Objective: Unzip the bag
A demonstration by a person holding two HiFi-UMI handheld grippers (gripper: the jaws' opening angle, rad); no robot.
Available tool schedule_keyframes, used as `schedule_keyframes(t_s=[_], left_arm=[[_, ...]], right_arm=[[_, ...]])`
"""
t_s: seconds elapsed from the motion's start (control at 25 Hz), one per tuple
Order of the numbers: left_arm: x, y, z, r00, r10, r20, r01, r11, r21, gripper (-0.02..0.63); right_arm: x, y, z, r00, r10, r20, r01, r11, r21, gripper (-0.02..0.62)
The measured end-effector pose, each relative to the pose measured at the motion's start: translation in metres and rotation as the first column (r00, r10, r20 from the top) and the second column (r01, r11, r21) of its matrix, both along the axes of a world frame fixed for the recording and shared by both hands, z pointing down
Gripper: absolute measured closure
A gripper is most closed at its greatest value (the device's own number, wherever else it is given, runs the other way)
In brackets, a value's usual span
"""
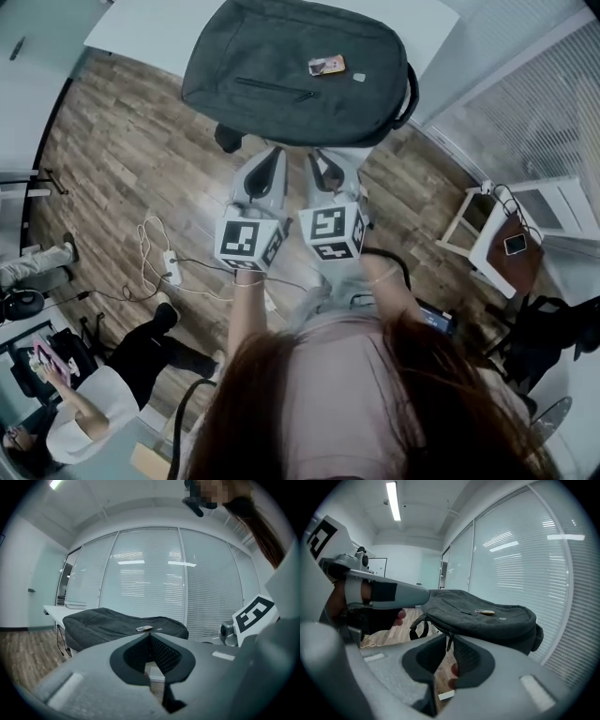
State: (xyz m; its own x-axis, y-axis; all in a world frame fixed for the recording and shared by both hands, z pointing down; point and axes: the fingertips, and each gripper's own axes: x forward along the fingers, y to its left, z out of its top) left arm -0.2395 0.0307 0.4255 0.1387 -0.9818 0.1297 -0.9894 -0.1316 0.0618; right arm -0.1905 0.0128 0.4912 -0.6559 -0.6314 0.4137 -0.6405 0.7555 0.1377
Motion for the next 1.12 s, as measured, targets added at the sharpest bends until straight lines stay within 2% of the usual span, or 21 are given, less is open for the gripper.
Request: schedule_keyframes(t_s=[0.24,0.52,0.84,0.96,1.12], left_arm=[[-0.009,-0.008,0.007,1.000,-0.017,-0.013,0.017,1.000,-0.010,0.597],[-0.006,-0.016,0.016,1.000,0.010,-0.027,-0.011,0.999,-0.033,0.597],[-0.015,-0.031,0.017,0.997,0.077,-0.024,-0.078,0.996,-0.044,0.597],[-0.014,-0.037,0.019,0.994,0.106,-0.035,-0.108,0.993,-0.055,0.597],[-0.008,-0.044,0.020,0.988,0.149,-0.038,-0.151,0.987,-0.057,0.597]], right_arm=[[-0.004,-0.007,0.008,1.000,0.027,0.013,-0.027,0.999,-0.018,0.538],[-0.006,-0.005,0.012,0.994,0.109,0.029,-0.108,0.994,-0.025,0.538],[-0.009,-0.011,0.015,0.978,0.203,0.054,-0.202,0.979,-0.025,0.543],[-0.006,-0.013,0.016,0.969,0.241,0.059,-0.240,0.971,-0.012,0.581],[-0.005,-0.011,0.015,0.968,0.246,0.054,-0.247,0.969,0.017,0.584]])
